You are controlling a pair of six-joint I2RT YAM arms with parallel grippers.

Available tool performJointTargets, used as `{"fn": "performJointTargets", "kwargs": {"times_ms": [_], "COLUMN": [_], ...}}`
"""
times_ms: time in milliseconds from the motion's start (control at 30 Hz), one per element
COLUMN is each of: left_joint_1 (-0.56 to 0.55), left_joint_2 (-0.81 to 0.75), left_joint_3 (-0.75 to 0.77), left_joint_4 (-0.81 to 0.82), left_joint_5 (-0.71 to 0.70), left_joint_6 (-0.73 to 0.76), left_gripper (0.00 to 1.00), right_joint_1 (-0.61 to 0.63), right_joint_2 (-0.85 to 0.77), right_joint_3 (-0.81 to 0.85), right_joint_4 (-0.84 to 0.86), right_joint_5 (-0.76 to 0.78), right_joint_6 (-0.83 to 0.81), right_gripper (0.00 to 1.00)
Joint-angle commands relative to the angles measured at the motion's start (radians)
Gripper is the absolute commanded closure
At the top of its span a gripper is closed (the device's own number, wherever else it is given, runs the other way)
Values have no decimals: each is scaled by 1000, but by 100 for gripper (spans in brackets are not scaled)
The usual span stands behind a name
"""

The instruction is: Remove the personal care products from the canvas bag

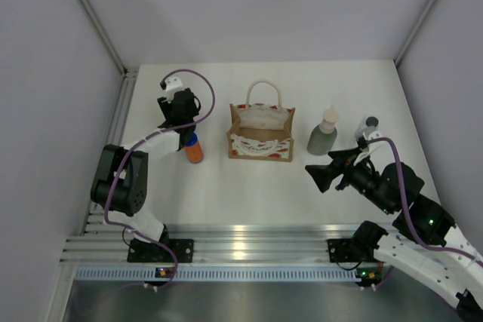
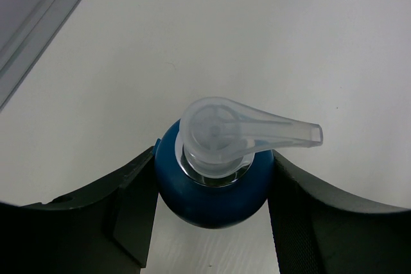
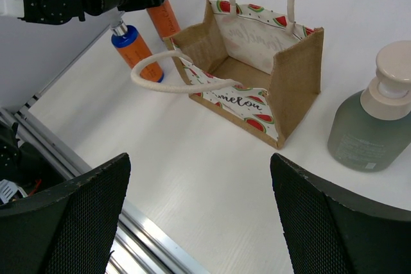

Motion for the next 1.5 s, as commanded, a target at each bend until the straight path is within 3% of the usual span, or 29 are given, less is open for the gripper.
{"fn": "performJointTargets", "kwargs": {"times_ms": [0,433,867,1067,1267,1467], "left_joint_1": [5,73,111,108,97,91], "left_joint_2": [-85,43,115,104,96,86], "left_joint_3": [101,197,130,110,114,110], "left_joint_4": [10,-88,48,65,48,39], "left_joint_5": [-41,-111,-93,-77,-88,-84], "left_joint_6": [10,-42,-21,-13,-7,-6], "left_gripper": [100,100,100,87,61,51], "right_joint_1": [-11,-11,-11,-11,-11,-11], "right_joint_2": [-3,-10,-7,9,0,-8], "right_joint_3": [-4,0,3,6,5,5], "right_joint_4": [37,36,28,28,28,28], "right_joint_5": [-9,-9,-9,-20,-20,-13], "right_joint_6": [-4,-11,-16,-11,-8,-10], "right_gripper": [14,13,13,13,13,13]}}
